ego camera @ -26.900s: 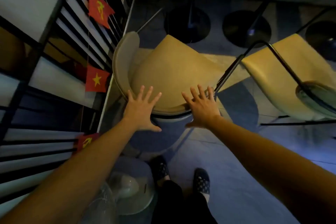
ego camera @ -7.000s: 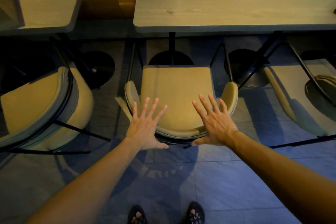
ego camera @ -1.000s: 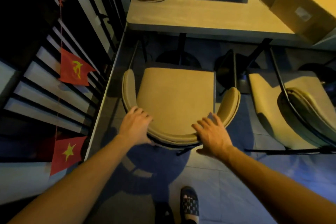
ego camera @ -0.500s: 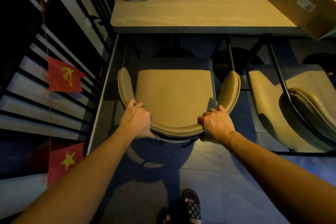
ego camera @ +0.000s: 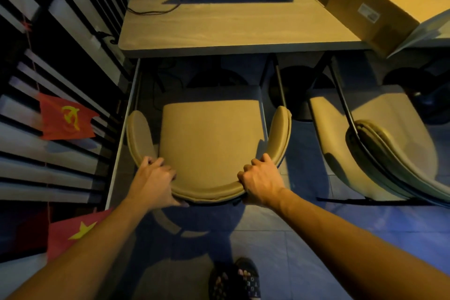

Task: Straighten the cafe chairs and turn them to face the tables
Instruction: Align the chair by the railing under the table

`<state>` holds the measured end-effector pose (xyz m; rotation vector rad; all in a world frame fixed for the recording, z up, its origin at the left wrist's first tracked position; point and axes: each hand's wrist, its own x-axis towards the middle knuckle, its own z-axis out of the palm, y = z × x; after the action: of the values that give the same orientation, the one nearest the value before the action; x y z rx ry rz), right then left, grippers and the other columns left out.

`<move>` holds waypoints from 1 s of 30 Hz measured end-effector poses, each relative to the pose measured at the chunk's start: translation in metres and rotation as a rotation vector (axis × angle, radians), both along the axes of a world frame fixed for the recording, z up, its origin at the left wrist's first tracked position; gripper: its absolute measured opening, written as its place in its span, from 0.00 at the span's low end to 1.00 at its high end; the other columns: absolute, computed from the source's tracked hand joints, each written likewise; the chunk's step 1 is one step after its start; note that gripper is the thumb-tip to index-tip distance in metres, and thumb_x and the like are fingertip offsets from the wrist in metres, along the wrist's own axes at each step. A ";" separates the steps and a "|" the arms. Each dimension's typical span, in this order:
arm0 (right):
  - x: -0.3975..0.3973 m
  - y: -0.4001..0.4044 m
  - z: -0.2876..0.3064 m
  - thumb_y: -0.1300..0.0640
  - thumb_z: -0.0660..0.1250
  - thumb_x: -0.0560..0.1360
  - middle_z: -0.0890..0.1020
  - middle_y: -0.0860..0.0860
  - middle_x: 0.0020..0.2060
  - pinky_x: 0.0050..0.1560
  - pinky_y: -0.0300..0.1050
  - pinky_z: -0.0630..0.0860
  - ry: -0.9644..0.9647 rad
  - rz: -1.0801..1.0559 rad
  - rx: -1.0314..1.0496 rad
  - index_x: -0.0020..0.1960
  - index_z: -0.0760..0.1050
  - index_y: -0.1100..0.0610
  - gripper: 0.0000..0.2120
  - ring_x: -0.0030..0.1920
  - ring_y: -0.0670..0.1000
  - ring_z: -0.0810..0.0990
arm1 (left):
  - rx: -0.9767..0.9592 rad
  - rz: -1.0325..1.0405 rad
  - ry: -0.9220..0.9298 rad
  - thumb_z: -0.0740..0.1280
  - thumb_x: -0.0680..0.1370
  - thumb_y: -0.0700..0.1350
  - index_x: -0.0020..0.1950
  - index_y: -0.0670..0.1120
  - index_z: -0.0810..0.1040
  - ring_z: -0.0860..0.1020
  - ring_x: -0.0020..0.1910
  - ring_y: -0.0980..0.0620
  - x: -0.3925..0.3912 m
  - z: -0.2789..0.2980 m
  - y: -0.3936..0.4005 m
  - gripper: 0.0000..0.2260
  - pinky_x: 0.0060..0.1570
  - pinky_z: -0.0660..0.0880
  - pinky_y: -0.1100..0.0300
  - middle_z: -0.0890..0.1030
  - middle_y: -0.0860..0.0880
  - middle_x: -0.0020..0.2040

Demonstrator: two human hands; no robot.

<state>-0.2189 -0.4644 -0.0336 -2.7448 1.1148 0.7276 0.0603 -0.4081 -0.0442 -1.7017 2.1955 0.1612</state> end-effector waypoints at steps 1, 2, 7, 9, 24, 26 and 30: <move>-0.001 0.002 0.000 0.35 0.70 0.70 0.81 0.52 0.49 0.55 0.54 0.68 -0.009 0.003 -0.003 0.58 0.78 0.51 0.24 0.52 0.55 0.76 | 0.009 0.012 0.014 0.58 0.56 0.82 0.35 0.48 0.81 0.78 0.41 0.44 0.000 -0.001 0.003 0.38 0.45 0.61 0.50 0.82 0.50 0.34; -0.001 0.003 -0.001 0.35 0.70 0.70 0.81 0.52 0.49 0.55 0.55 0.68 -0.021 -0.003 -0.012 0.58 0.78 0.51 0.24 0.52 0.55 0.76 | 0.021 0.024 0.018 0.60 0.55 0.82 0.36 0.48 0.82 0.78 0.41 0.44 0.000 0.000 0.003 0.38 0.45 0.61 0.50 0.82 0.50 0.35; -0.003 0.006 -0.007 0.34 0.74 0.65 0.69 0.59 0.70 0.69 0.65 0.59 -0.115 -0.076 -0.013 0.74 0.63 0.52 0.45 0.69 0.61 0.65 | 0.070 0.062 0.028 0.60 0.53 0.84 0.58 0.47 0.82 0.76 0.58 0.40 -0.005 0.007 0.007 0.51 0.58 0.67 0.44 0.82 0.43 0.58; -0.015 0.010 -0.001 0.32 0.74 0.63 0.50 0.62 0.78 0.74 0.67 0.50 -0.137 -0.124 -0.008 0.79 0.45 0.55 0.59 0.77 0.63 0.50 | 0.042 0.090 0.047 0.56 0.54 0.86 0.73 0.47 0.72 0.68 0.70 0.36 -0.011 0.015 0.011 0.59 0.67 0.61 0.39 0.72 0.39 0.72; -0.294 -0.040 0.053 0.25 0.67 0.64 0.37 0.61 0.78 0.74 0.65 0.47 -0.165 -0.259 -0.150 0.76 0.28 0.56 0.65 0.77 0.64 0.36 | -0.142 0.047 0.168 0.53 0.59 0.86 0.82 0.51 0.52 0.53 0.79 0.38 -0.294 0.069 -0.044 0.60 0.74 0.51 0.36 0.54 0.42 0.81; -0.347 -0.044 0.055 0.25 0.68 0.63 0.39 0.62 0.78 0.74 0.66 0.49 -0.171 -0.248 -0.142 0.77 0.30 0.56 0.65 0.77 0.64 0.38 | -0.128 0.041 0.172 0.51 0.58 0.86 0.82 0.52 0.48 0.49 0.80 0.39 -0.356 0.068 -0.048 0.60 0.75 0.49 0.37 0.51 0.43 0.82; -0.448 -0.053 0.059 0.25 0.67 0.63 0.36 0.60 0.78 0.75 0.66 0.46 -0.167 -0.275 -0.104 0.78 0.30 0.55 0.65 0.77 0.63 0.35 | -0.138 0.046 0.208 0.54 0.57 0.85 0.82 0.52 0.49 0.50 0.80 0.40 -0.466 0.066 -0.063 0.61 0.75 0.48 0.37 0.53 0.42 0.82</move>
<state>-0.6668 -0.5175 0.0251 -2.5959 1.4862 0.4090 -0.4060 -0.4714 0.0223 -1.8869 2.3667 0.2116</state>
